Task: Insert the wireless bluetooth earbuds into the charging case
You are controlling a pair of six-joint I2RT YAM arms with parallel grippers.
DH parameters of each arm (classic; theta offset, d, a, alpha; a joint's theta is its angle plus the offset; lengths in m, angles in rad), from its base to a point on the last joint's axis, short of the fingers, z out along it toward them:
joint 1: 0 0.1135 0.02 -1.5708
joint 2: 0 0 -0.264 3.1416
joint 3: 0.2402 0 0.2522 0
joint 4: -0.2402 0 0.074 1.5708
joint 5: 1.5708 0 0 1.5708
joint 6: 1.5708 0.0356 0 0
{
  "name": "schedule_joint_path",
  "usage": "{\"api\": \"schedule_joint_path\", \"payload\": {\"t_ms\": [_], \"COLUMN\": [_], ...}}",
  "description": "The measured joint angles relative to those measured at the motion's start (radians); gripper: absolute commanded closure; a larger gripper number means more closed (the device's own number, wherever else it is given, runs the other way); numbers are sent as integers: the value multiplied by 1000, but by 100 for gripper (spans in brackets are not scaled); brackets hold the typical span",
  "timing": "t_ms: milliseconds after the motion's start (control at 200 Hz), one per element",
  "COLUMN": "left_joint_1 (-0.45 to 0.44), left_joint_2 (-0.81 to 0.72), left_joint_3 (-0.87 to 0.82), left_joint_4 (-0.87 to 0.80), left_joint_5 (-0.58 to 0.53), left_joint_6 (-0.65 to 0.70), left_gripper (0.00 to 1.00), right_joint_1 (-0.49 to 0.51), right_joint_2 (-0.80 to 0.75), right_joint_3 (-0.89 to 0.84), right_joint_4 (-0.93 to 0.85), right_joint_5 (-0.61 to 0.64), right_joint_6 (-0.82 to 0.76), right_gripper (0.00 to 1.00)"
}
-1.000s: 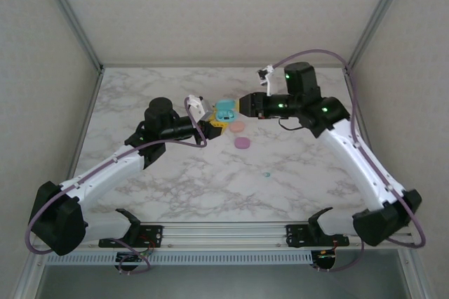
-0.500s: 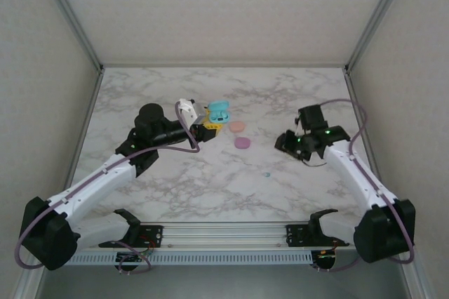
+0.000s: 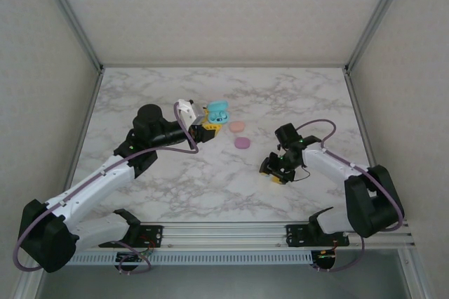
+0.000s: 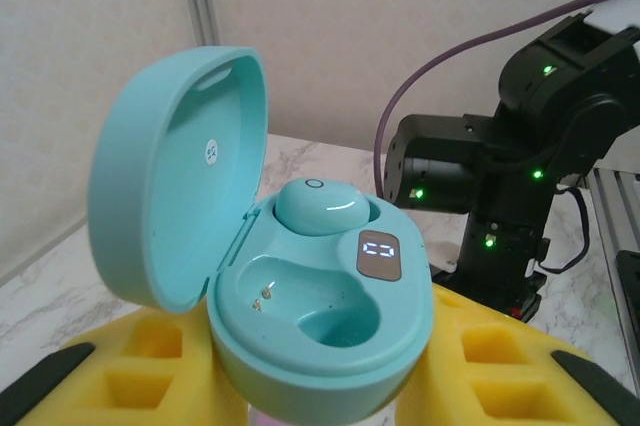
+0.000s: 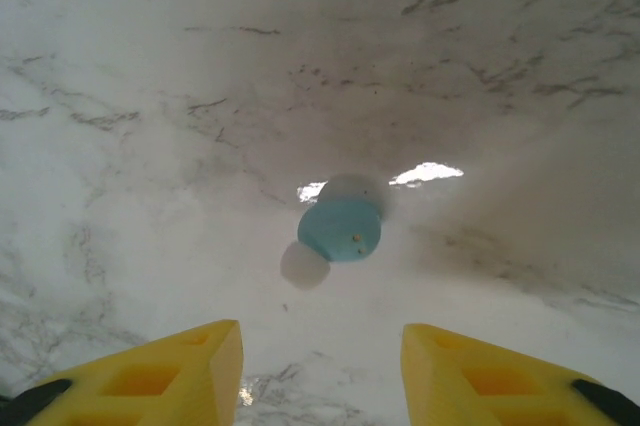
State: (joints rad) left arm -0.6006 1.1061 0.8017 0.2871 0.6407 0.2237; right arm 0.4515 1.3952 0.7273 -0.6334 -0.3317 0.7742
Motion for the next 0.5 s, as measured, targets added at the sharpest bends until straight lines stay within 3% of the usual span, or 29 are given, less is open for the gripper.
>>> {"api": "schedule_joint_path", "payload": {"t_ms": [501], "left_joint_1": [0], "left_joint_2": [1], "left_joint_3": [0], "left_joint_4": [-15], "left_joint_5": [-16], "left_joint_6": [0], "left_gripper": [70], "right_joint_1": [23], "right_joint_2": [152], "right_joint_3": [101], "right_joint_4": [30], "right_joint_5": [35], "right_joint_6": [-36], "right_gripper": [66]}}
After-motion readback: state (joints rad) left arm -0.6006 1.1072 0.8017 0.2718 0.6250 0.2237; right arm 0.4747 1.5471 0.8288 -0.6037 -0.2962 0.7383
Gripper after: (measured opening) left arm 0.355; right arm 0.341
